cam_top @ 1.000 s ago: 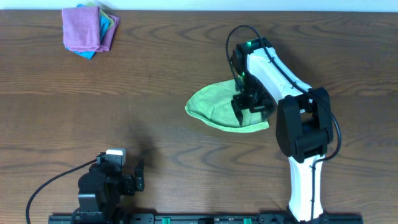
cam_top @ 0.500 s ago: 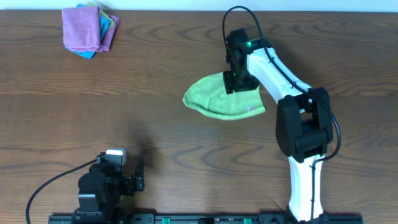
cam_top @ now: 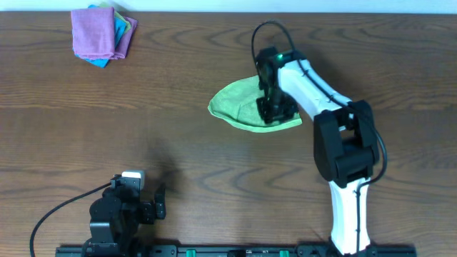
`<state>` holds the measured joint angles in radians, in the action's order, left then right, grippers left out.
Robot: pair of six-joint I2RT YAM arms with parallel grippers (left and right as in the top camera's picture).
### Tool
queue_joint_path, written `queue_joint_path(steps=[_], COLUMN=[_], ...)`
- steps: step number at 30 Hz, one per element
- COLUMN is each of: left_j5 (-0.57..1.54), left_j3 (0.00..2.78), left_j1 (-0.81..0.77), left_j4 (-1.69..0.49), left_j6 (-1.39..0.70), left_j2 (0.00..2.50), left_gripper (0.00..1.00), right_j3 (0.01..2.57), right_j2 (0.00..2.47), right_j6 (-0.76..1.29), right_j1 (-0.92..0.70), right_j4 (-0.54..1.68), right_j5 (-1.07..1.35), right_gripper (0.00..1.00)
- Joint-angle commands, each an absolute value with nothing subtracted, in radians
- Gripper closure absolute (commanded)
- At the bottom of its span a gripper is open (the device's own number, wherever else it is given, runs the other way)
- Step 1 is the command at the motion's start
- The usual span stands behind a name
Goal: Fold the cloth
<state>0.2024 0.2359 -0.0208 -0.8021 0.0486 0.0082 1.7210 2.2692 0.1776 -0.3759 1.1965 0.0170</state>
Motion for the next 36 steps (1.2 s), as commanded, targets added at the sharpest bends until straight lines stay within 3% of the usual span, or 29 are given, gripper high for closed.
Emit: queue_joint_path(steps=[1,6,11,13,16,18,20,23,26,36], left_j5=[0.202,0.202,0.202,0.202,0.202,0.202,0.202,0.202,0.202,0.202], left_j3=[0.232,0.232,0.232,0.232,0.232,0.232,0.232,0.232,0.232,0.232], left_j1=[-0.023,-0.023,-0.023,-0.023,-0.023,-0.023,-0.023,-0.023,-0.023,-0.023], left_j4=[-0.815,-0.815,-0.815,-0.815,-0.815,-0.815,-0.815,-0.815,-0.815,-0.815], left_j6=[0.048,0.048,0.048,0.048,0.048,0.048,0.048,0.048,0.048,0.048], left_j2=[0.004,0.004,0.004,0.004,0.004,0.004,0.004,0.004,0.004,0.004], left_gripper=[0.04,0.05,0.04,0.04,0.04,0.04,0.04,0.04,0.04,0.04], right_j3=[1.665,1.637,1.637,1.637,1.665,1.728,1.799,1.891,1.948,1.941], right_j2=[2.276,2.276,2.276,2.276,2.276,2.271,2.255,2.236,2.234,2.244], right_j6=[0.179,0.204,0.244,0.247,0.264,0.266,0.265,0.265,0.260,0.246], right_j1=[-0.407,-0.432,-0.463,-0.474,-0.478,-0.478,-0.478,-0.478,-0.475,-0.369], right_j4=[1.203,1.286,1.427,1.431,1.398,1.407,1.418,1.417,1.393,1.225], right_j5=[0.011,0.012,0.030,0.027,0.018,0.015,-0.006,-0.089,-0.145,-0.149], right_gripper=[0.68,0.69,0.55,0.57,0.68,0.67,0.62,0.42,0.31,0.36])
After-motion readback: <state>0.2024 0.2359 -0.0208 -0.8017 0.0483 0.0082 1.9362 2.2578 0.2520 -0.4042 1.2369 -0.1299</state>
